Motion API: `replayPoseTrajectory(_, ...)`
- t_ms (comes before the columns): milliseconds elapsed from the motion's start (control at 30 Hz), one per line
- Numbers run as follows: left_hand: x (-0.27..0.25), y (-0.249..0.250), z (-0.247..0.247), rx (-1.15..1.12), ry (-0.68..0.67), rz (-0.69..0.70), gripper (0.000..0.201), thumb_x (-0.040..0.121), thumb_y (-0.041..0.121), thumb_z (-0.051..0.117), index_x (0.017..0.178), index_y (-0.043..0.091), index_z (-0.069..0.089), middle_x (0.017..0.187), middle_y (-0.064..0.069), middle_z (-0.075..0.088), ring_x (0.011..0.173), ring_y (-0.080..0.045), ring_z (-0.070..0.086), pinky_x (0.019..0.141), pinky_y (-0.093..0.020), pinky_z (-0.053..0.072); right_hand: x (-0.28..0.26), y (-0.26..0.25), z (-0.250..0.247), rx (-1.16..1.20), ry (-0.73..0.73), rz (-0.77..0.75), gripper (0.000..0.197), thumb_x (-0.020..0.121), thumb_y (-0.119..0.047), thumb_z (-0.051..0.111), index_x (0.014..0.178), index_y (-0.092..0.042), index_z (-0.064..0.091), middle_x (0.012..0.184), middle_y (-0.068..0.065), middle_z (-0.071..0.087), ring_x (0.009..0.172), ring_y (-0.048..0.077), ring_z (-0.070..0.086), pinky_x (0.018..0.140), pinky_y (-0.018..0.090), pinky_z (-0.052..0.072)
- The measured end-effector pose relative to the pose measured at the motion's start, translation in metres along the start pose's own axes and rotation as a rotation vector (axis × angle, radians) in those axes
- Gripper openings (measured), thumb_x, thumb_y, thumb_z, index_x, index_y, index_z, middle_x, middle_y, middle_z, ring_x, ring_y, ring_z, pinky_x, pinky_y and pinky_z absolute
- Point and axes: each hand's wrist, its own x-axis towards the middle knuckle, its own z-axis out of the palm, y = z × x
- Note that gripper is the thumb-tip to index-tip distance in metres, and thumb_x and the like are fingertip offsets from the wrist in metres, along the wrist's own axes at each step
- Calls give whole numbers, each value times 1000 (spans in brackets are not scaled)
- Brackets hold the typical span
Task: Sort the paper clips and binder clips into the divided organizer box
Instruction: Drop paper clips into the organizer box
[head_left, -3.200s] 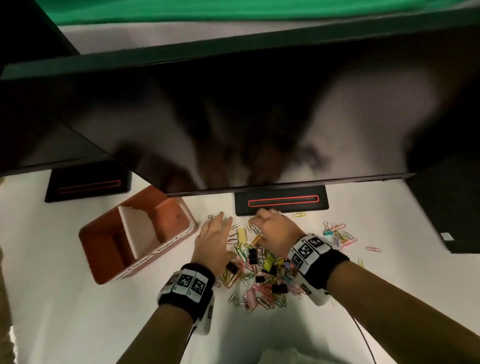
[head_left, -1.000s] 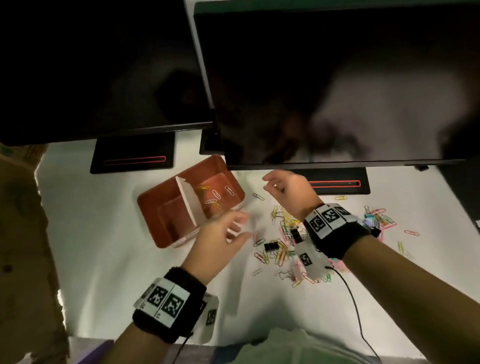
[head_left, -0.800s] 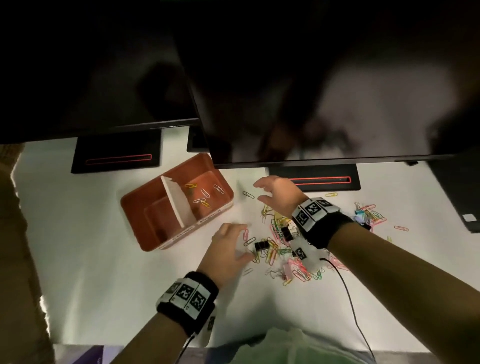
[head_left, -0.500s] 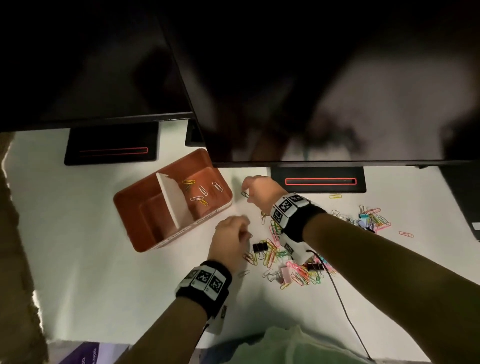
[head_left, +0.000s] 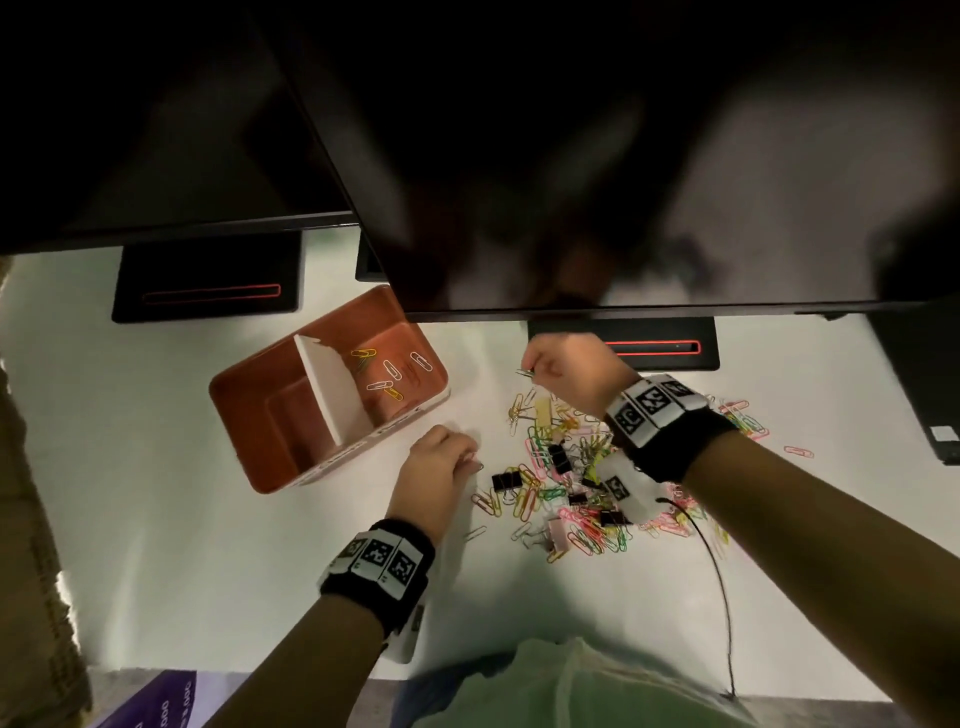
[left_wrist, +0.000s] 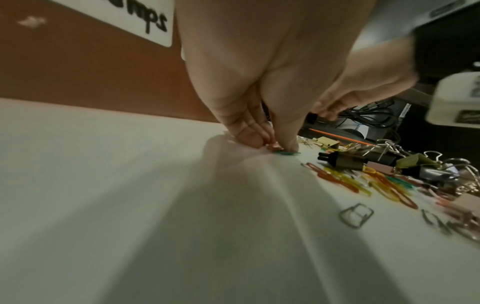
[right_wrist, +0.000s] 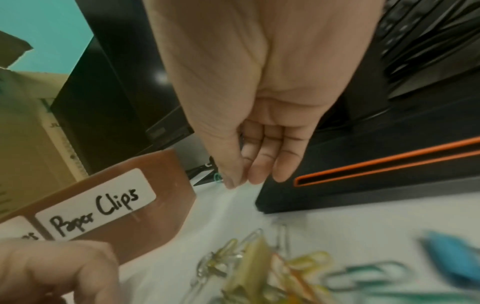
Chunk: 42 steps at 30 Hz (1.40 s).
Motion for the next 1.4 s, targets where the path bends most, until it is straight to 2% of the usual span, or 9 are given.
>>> replayPoseTrajectory(67,-5,-2,-3,-5,-16,47,19,83,22,67,101,14,66,97,3,57,87,-14,55,82,-27,49,-20,12,-2,-29,-64,-11,17,90,-13,55,101,-20,65,92,-5,58,84,13,59,78,28,50)
replayPoseTrajectory(167,-13,-5,-9,-49,-121,82,47,76,34,73,118,17,61,110,8,53,101,-7,51,92,-13,40,-40,19,8,-35,-118,-91,11,89,-19,59,95,-20,68,94,-6,54,85,11,56,83,32,51)
replayPoseTrajectory(333,-29,-4,-2,82,-255,117,95,57,52,80,137,18,41,134,7,36,123,-7,30,105,-20,23,-49,-1,31,-163,-198,-209,9,86,-20,61,92,-20,68,108,-4,58,98,14,55,89,35,49)
replayPoseTrajectory(433,-30,-6,7,114,-196,123,85,61,38,82,134,14,46,132,1,41,122,-15,36,106,-24,29,-51,-7,43,-351,-277,-267,13,86,-18,57,88,-16,70,111,1,55,101,20,52,87,38,48)
replayPoseTrajectory(567,-29,-10,11,-49,-123,123,51,72,14,77,121,14,60,115,4,50,108,-11,47,97,-24,42,-52,4,50,-391,-260,-229,16,86,-11,54,84,-16,69,105,1,53,95,20,52,79,30,44)
replayPoseTrajectory(767,-20,-9,7,-55,-56,134,17,82,10,67,99,13,70,94,4,58,87,-11,57,84,-17,43,-44,7,47,-358,-251,-179,19,90,-13,49,98,-24,62,104,-5,63,101,18,55,95,33,36)
replayPoseTrajectory(900,-16,-6,5,-21,-55,95,13,84,9,64,96,12,69,92,1,61,86,-12,58,81,-12,39,-44,3,47,-350,-261,-142,31,90,-13,50,120,-22,51,107,1,66,103,22,56,95,36,38)
replayPoseTrajectory(1233,-15,-1,2,66,-29,107,14,84,3,61,93,8,69,89,-7,67,83,-22,62,76,-25,46,-50,-3,42,-418,-292,-149,20,95,-25,45,105,-22,62,110,-1,62,103,20,55,105,39,27)
replayPoseTrajectory(1400,-18,8,-24,-38,61,107,18,80,0,66,92,12,72,86,-3,68,73,-14,63,73,-29,51,-57,-19,19,-140,-138,-174,20,94,-19,48,107,-15,64,113,4,57,97,21,59,92,32,45)
